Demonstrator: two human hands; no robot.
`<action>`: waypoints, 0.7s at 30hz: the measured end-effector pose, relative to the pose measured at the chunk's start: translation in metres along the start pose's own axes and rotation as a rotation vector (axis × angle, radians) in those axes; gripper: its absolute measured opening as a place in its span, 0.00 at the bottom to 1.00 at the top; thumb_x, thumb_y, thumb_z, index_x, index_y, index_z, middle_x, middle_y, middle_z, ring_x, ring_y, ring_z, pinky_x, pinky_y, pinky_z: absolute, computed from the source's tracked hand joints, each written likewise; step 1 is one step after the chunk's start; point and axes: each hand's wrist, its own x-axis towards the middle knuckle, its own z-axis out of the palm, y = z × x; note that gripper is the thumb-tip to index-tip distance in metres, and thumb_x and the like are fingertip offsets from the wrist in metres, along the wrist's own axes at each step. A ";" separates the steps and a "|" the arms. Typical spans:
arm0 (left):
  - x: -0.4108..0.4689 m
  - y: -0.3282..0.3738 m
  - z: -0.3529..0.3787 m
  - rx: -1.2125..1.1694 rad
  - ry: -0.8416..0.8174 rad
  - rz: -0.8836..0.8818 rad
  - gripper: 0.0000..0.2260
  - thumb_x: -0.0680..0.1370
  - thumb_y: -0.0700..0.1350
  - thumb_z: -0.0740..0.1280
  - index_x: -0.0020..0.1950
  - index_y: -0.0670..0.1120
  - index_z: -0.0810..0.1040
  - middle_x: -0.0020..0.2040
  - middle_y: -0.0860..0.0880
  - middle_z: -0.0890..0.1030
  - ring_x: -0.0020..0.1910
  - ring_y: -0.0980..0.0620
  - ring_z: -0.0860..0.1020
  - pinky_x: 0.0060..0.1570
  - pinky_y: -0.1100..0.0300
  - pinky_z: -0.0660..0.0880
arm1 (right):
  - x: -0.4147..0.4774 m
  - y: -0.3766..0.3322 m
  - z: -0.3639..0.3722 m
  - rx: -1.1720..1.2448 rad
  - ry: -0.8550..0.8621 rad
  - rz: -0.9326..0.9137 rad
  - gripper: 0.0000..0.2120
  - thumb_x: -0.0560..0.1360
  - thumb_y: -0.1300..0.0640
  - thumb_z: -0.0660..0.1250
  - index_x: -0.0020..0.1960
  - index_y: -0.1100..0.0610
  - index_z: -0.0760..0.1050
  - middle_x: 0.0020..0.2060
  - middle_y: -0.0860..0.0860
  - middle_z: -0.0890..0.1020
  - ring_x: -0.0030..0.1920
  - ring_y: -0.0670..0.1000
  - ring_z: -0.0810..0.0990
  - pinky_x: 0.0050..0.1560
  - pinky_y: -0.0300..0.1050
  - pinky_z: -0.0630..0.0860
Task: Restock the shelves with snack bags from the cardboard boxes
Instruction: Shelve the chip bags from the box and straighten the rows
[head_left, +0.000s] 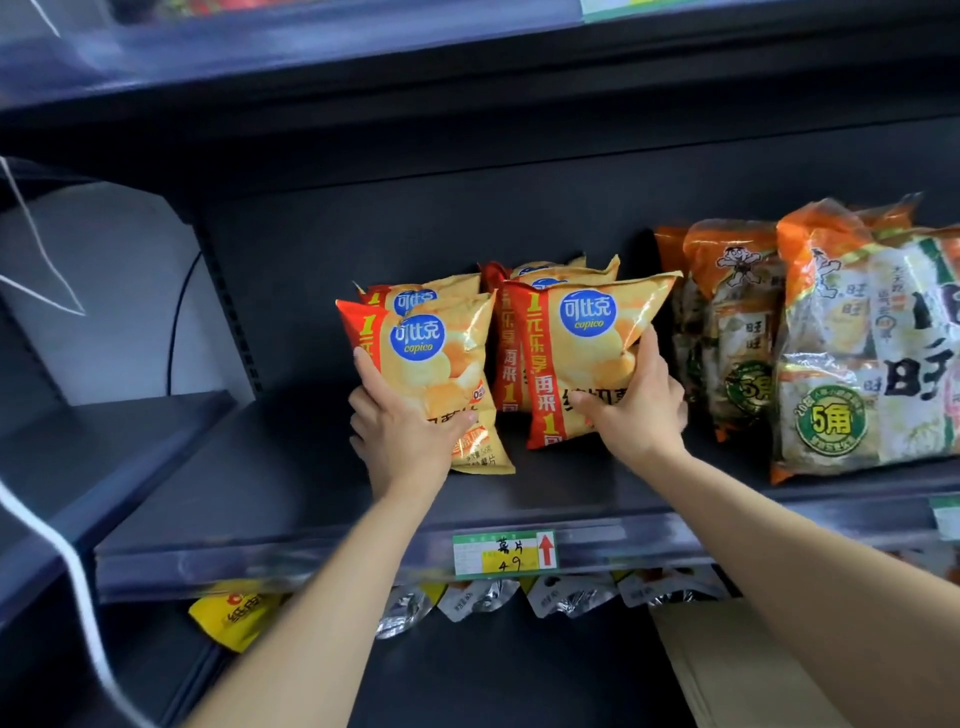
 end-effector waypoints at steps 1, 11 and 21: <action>0.001 0.000 0.003 0.011 0.017 0.003 0.58 0.63 0.56 0.79 0.76 0.52 0.38 0.71 0.42 0.60 0.68 0.40 0.65 0.66 0.39 0.66 | 0.004 0.001 -0.002 -0.017 0.005 0.020 0.48 0.67 0.45 0.74 0.76 0.47 0.47 0.71 0.51 0.65 0.70 0.62 0.62 0.69 0.64 0.59; 0.003 -0.010 0.003 -0.236 -0.170 0.064 0.59 0.63 0.55 0.79 0.75 0.58 0.34 0.75 0.51 0.51 0.73 0.47 0.60 0.70 0.44 0.63 | -0.010 0.006 0.005 0.088 -0.084 0.021 0.46 0.67 0.45 0.74 0.75 0.45 0.49 0.69 0.51 0.68 0.68 0.60 0.65 0.67 0.65 0.64; 0.022 -0.027 -0.005 -0.350 -0.146 0.008 0.55 0.64 0.48 0.80 0.77 0.54 0.42 0.71 0.50 0.63 0.67 0.51 0.68 0.61 0.55 0.70 | -0.010 -0.006 0.018 0.128 -0.125 0.016 0.44 0.59 0.37 0.71 0.71 0.41 0.55 0.63 0.47 0.73 0.64 0.56 0.72 0.64 0.64 0.69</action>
